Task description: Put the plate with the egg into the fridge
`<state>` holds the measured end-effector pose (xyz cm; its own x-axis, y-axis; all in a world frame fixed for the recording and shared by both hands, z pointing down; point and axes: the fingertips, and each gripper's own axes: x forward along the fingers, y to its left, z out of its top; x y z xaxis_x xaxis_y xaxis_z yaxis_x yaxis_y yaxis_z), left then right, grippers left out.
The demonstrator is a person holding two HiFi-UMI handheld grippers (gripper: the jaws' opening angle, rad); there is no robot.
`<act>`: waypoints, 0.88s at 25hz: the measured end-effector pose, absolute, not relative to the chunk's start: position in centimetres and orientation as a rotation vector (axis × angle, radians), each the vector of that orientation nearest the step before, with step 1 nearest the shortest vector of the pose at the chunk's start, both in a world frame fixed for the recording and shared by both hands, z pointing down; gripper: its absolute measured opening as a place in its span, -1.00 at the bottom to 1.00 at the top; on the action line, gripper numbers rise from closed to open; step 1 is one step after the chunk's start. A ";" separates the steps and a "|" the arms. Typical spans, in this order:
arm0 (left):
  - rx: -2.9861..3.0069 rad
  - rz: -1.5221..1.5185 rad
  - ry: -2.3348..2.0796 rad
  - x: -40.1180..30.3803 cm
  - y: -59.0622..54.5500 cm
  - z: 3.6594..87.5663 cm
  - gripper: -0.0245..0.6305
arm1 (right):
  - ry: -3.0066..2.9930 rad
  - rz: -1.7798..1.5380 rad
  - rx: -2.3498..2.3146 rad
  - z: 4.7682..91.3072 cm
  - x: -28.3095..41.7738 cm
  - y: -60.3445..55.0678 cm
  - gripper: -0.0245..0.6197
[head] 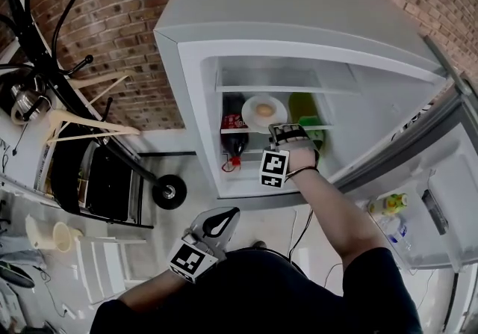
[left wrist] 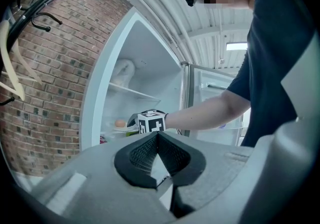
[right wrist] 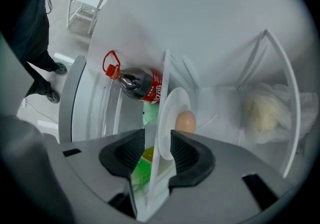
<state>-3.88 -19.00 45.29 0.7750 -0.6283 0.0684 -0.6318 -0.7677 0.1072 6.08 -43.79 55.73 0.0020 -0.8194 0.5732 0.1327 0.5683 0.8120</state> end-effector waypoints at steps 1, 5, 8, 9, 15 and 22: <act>2.843 0.042 -1.007 -3.8 -19.0 45.2 -0.91 | -1.378 -0.839 0.656 55.3 6.0 -43.4 -0.41; 2.848 0.028 -0.986 -3.6 -18.9 45.0 -0.91 | -1.414 -0.844 0.710 53.6 5.5 -41.3 -0.41; 2.859 0.019 -0.961 -3.3 -18.7 44.9 -0.91 | -1.421 -0.852 0.742 52.5 5.5 -39.3 -0.41; 2.862 0.014 -0.954 -3.2 -18.7 44.9 -0.91 | -1.423 -0.856 0.752 52.1 5.4 -38.6 -0.41; 2.887 -0.003 -0.910 -2.9 -18.6 44.5 -0.91 | -1.517 -0.808 0.845 50.5 4.7 -34.0 -0.41; 2.911 -0.012 -0.844 -1.9 -18.2 44.3 -0.91 | -1.693 -0.721 0.940 48.9 3.8 -28.5 -0.41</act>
